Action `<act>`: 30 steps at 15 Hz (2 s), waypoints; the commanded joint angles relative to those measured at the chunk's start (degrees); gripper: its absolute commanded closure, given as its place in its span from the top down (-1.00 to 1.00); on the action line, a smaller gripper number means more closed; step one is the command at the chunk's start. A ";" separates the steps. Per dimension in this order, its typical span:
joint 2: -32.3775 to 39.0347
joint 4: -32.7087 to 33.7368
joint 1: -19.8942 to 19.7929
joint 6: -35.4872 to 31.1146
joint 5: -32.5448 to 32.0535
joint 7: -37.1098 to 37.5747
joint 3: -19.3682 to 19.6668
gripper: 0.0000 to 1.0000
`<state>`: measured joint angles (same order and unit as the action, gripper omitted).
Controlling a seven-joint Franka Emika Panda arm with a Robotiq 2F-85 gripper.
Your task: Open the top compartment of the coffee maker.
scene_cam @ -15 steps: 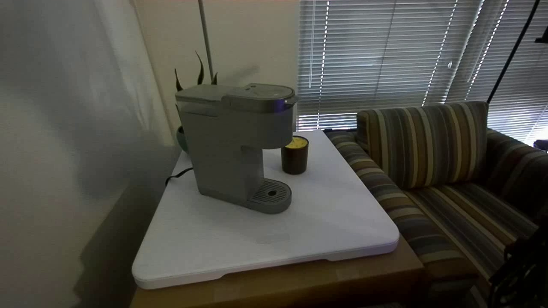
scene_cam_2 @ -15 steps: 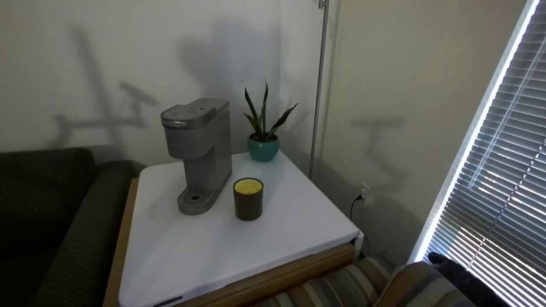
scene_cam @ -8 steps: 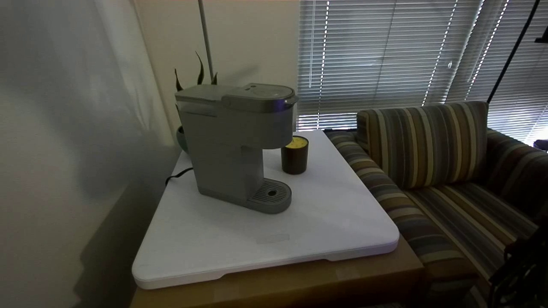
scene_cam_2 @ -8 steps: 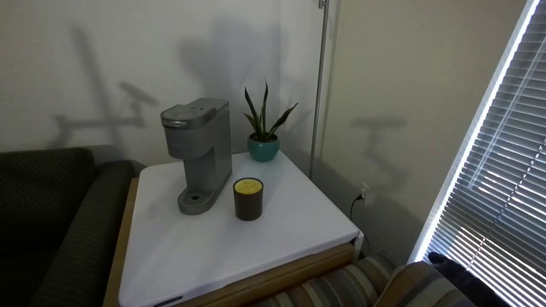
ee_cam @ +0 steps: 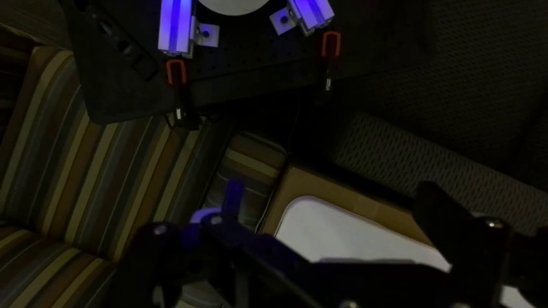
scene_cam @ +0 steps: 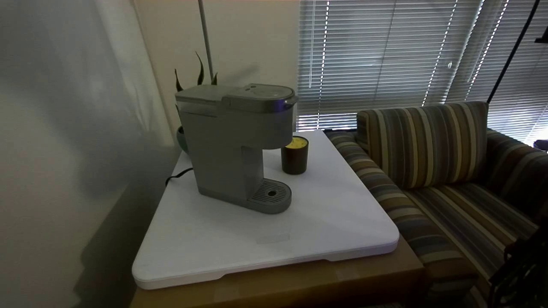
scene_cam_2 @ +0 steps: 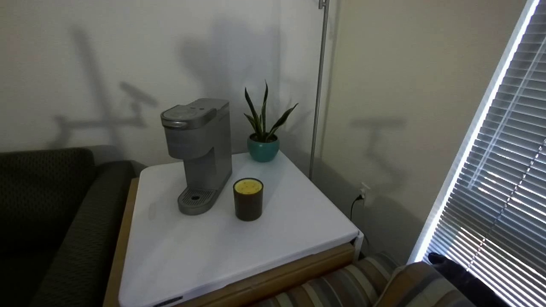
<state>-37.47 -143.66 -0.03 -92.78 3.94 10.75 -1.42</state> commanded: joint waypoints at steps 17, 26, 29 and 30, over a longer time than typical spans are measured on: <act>18.47 3.91 0.58 -16.99 8.48 -1.33 -0.29 1.00; 28.09 5.34 4.36 -36.07 27.77 -3.60 -0.03 1.00; 26.72 4.19 4.21 -35.47 26.65 -2.36 -0.53 1.00; 26.77 4.19 4.21 -35.42 26.59 -2.32 -0.54 1.00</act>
<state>-10.68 -139.55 4.34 -128.36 30.58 8.37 -1.85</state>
